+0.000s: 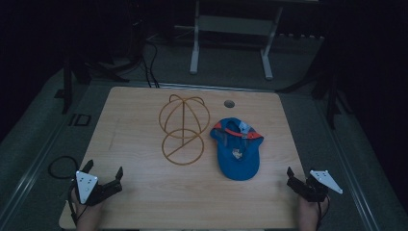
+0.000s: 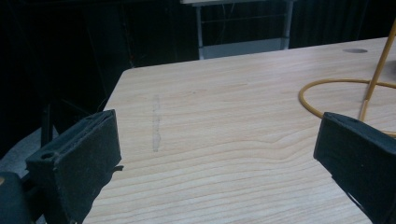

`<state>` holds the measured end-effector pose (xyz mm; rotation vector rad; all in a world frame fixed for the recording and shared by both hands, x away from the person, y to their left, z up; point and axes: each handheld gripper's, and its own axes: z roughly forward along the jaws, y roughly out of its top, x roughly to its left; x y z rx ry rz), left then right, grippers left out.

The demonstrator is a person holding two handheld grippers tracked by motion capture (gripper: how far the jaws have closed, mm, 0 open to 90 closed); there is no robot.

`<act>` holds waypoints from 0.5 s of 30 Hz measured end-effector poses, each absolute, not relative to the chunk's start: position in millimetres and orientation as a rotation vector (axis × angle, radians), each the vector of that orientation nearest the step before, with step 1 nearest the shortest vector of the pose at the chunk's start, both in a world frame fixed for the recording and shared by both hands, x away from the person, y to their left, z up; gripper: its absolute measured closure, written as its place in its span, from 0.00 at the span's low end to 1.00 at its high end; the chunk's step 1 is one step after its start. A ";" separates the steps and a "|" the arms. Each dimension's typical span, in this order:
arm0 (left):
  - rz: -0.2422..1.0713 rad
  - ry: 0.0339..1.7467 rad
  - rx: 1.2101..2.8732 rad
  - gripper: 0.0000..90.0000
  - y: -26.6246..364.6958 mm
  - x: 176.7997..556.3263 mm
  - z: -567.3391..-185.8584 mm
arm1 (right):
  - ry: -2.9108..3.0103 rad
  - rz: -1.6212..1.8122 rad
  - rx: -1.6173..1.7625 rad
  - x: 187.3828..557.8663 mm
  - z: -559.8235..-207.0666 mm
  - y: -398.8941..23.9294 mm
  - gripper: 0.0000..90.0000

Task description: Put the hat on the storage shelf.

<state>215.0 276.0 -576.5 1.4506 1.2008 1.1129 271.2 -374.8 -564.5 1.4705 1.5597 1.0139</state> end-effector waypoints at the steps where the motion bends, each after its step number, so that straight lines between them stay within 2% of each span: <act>1: 1.114 1.202 1.449 0.01 275.8 215.0 -576.5 | 1.537 0.989 1.492 272.2 -564.6 -374.4 0.22; 15: 1.100 1.176 1.463 0.01 273.0 214.7 -574.1 | 1.615 1.024 1.496 273.6 -563.2 -371.1 0.17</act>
